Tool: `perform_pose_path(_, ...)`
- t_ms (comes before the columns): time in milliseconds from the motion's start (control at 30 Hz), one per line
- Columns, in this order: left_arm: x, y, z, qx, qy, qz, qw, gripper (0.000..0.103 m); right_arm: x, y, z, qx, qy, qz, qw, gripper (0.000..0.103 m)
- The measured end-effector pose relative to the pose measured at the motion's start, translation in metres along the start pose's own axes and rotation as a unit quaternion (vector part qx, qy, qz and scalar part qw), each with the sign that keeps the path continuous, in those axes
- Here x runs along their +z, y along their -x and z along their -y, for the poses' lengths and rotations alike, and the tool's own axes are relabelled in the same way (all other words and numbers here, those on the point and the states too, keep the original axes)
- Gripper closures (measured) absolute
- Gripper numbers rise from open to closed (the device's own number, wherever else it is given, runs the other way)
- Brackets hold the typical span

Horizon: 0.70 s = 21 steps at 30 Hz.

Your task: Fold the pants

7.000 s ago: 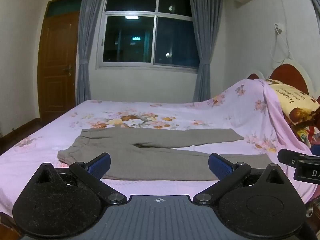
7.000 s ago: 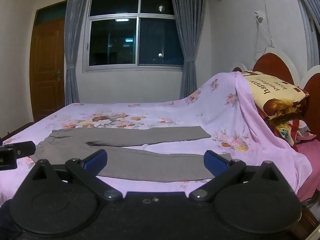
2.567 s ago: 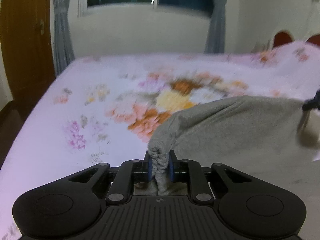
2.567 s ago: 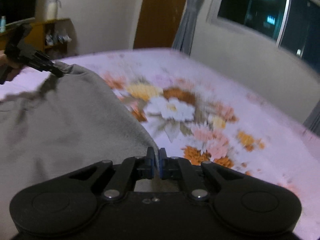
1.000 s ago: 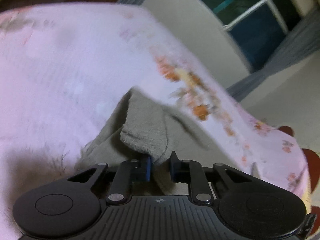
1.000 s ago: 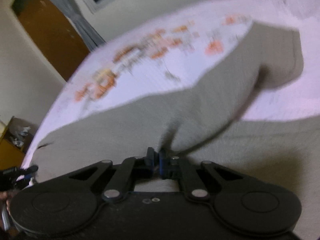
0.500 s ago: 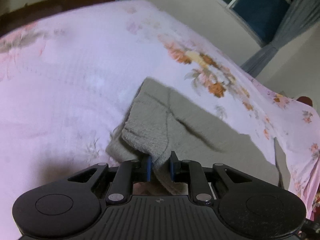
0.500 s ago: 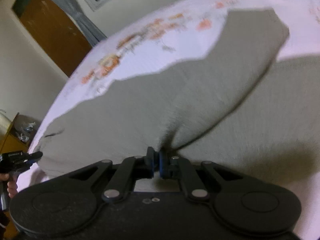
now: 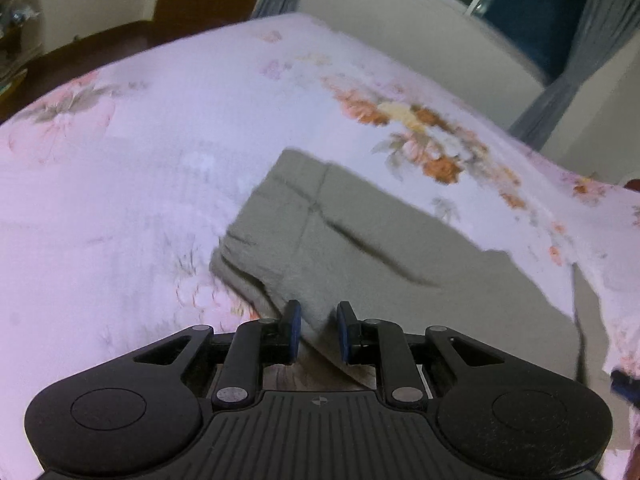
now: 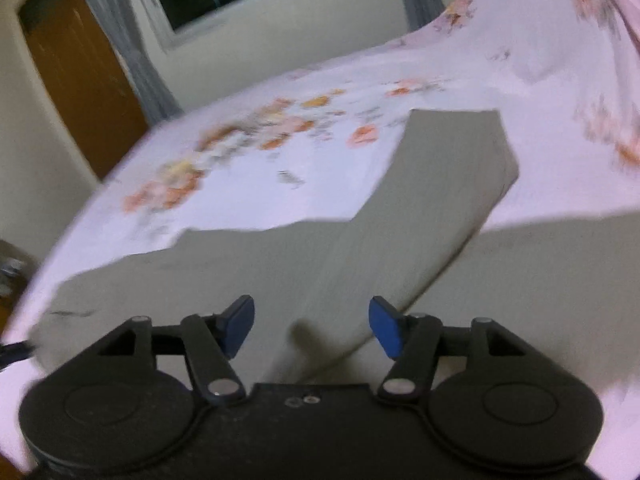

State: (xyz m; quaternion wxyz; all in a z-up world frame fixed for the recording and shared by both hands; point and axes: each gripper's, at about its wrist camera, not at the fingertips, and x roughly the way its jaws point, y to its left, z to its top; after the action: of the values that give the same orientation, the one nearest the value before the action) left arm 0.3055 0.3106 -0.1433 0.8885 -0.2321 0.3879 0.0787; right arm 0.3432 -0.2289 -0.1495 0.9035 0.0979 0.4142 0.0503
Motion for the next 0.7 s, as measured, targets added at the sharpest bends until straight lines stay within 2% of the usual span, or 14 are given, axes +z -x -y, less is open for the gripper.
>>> perform_pose_path(67, -0.004, -0.008, -0.001, 0.016, 0.019, -0.009, 0.9996, 0.085, 0.015, -0.032, -0.003, -0.029, 0.008, -0.038, 0.999, 0.028)
perform_pose_path(133, -0.007, -0.017, -0.003, 0.024, 0.048, -0.018, 0.9984, 0.085, 0.020, -0.060, -0.009, -0.074, 0.032, -0.068, 0.994, 0.029)
perform_pose_path(200, -0.011, -0.028, -0.006, 0.026, 0.063, -0.026, 0.9973, 0.085, 0.015, -0.072, -0.009, -0.097, 0.063, -0.077, 0.990, 0.035)
perform_pose_path(233, -0.013, -0.035, -0.007, 0.028, 0.065, -0.033, 0.9969, 0.084, 0.011, -0.076, -0.008, -0.104, 0.076, -0.079, 0.988, 0.049)
perform_pose_path(267, -0.014, -0.040, -0.010, 0.031, 0.069, -0.041, 0.9963, 0.077, 0.007, -0.074, -0.004, -0.095, 0.076, -0.075, 0.990, 0.078)
perform_pose_path(300, -0.016, -0.044, -0.014, 0.029, 0.077, -0.044, 0.9956, 0.076, 0.004, -0.066, -0.002, -0.079, 0.065, -0.074, 0.992, 0.095)
perform_pose_path(333, -0.017, -0.045, -0.019, 0.020, 0.088, -0.047, 0.9948, 0.076, 0.001, -0.055, 0.004, -0.064, 0.046, -0.069, 0.995, 0.100)
perform_pose_path(433, -0.018, -0.044, -0.024, 0.007, 0.088, -0.053, 0.9947, 0.075, -0.011, -0.005, 0.022, -0.041, 0.029, -0.026, 0.998, 0.100)
perform_pose_path(500, -0.020, -0.042, -0.023, 0.008, 0.073, -0.053, 0.9959, 0.075, -0.031, 0.023, 0.040, -0.037, 0.020, -0.017, 0.999, 0.100)
perform_pose_path(600, -0.021, -0.042, -0.021, 0.009, 0.067, -0.052, 0.9964, 0.074, -0.066, 0.017, 0.069, -0.059, 0.009, -0.068, 0.996, 0.100)
perform_pose_path(633, -0.021, -0.042, -0.020, 0.010, 0.066, -0.052, 0.9964, 0.074, -0.073, 0.015, 0.077, -0.057, 0.008, -0.079, 0.995, 0.103)
perform_pose_path(667, -0.021, -0.042, -0.019, 0.011, 0.064, -0.052, 0.9966, 0.074, -0.073, 0.020, 0.079, -0.053, 0.018, -0.076, 0.996, 0.101)
perform_pose_path(700, -0.020, -0.043, -0.019, 0.011, 0.061, -0.052, 0.9967, 0.074, -0.068, 0.032, 0.078, -0.058, 0.022, -0.060, 0.996, 0.093)
